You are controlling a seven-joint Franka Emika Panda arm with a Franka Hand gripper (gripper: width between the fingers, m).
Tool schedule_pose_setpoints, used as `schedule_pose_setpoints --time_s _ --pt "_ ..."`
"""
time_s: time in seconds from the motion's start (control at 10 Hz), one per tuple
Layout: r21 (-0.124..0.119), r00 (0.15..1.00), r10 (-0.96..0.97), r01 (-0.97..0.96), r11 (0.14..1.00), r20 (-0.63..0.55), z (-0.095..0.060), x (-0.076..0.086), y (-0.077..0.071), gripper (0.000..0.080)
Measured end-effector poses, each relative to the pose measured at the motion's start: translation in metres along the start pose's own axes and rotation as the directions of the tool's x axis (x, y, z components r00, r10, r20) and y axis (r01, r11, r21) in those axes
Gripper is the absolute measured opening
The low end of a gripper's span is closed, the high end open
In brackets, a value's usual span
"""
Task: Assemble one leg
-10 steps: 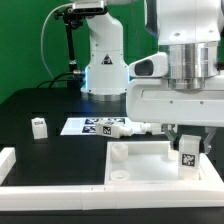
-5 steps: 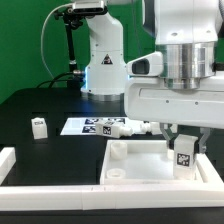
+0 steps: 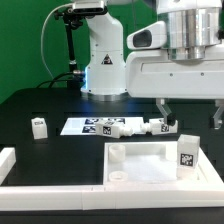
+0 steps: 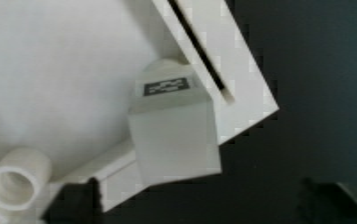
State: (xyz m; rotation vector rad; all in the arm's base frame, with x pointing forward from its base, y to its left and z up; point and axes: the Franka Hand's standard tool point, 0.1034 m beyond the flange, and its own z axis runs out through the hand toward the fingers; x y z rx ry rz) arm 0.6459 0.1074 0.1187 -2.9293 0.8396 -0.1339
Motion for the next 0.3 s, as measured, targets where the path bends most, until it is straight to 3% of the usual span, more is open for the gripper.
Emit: schedule_pose_setpoints --time_s 0.1,0.3 --pt "-0.002 1.000 0.000 0.000 1.000 0.001 0.0018 -0.0004 0.0008 0.0622" --pt "-0.003 1.000 0.000 0.000 1.000 0.001 0.0025 -0.0006 0.0010 0.0644"
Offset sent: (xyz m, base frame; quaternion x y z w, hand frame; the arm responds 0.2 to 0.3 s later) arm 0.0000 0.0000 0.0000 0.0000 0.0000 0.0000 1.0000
